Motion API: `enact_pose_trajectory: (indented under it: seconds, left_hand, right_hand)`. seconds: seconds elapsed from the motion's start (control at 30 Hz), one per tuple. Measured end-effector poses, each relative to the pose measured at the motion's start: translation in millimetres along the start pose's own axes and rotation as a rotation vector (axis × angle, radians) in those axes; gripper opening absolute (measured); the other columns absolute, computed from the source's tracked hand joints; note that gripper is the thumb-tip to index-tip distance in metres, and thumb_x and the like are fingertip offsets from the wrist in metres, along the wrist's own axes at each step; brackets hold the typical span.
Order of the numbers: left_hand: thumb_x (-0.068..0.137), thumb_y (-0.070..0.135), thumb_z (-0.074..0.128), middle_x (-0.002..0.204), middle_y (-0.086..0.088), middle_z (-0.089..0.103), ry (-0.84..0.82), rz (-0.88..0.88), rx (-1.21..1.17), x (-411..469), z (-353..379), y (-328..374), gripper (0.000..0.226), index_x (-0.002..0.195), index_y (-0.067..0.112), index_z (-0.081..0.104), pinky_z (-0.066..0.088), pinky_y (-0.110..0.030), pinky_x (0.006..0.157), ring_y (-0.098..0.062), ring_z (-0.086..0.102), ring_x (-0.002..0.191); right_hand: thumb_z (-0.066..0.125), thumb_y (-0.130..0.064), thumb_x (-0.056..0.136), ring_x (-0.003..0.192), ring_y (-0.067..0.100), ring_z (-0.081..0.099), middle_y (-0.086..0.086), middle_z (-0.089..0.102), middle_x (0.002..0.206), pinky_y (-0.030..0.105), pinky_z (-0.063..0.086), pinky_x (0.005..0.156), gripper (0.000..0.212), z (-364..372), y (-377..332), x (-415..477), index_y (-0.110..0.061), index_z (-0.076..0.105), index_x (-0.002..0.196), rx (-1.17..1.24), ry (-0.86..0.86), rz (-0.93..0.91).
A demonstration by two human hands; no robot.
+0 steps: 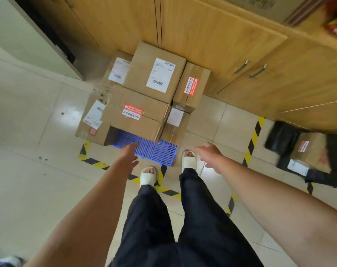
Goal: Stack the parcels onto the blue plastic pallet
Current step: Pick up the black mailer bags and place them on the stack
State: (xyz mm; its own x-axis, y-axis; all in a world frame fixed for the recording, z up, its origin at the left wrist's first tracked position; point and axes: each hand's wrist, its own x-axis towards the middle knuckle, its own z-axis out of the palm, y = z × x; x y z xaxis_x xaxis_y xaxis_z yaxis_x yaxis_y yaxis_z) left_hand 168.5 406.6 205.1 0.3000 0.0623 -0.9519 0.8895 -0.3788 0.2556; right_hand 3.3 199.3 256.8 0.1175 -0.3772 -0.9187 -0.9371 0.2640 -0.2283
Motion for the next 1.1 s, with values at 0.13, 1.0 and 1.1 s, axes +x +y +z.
enact_pose_trajectory:
  seconds: [0.13,1.0,1.1]
  left_hand:
    - [0.102,0.015,0.049,0.107,-0.009,0.063,-0.19,0.184,0.095,-83.9,-0.1,13.5,0.034,0.133,0.005,0.054,0.047,-0.032,0.075,-0.024,0.059,0.096]
    - [0.094,0.023,0.061,0.099,-0.007,0.068,-0.669,0.391,1.137,-350.1,217.8,-266.3,0.015,0.105,0.015,0.065,0.053,-0.035,0.081,-0.023,0.065,0.089]
    - [0.093,0.023,0.061,0.103,-0.009,0.069,-0.678,0.362,1.07,-370.9,254.3,-314.6,0.018,0.108,0.014,0.064,0.053,-0.036,0.083,-0.024,0.066,0.093]
  right_hand:
    - [0.054,-0.02,0.096,0.068,0.015,0.059,0.003,0.061,0.081,0.032,0.042,0.069,0.022,-22.4,9.4,-94.9,-0.007,0.06,0.114,0.184,0.061,-0.055]
    - [0.06,-0.02,0.096,0.09,0.028,0.069,0.015,0.072,0.103,0.04,0.055,0.082,0.018,-104.5,420.4,-298.7,-0.008,0.067,0.108,1.655,0.573,-0.081]
    - [0.06,-0.018,0.095,0.086,0.027,0.065,0.014,0.069,0.098,0.037,0.052,0.077,0.019,-129.3,473.9,-298.0,-0.006,0.067,0.109,1.704,0.57,-0.049]
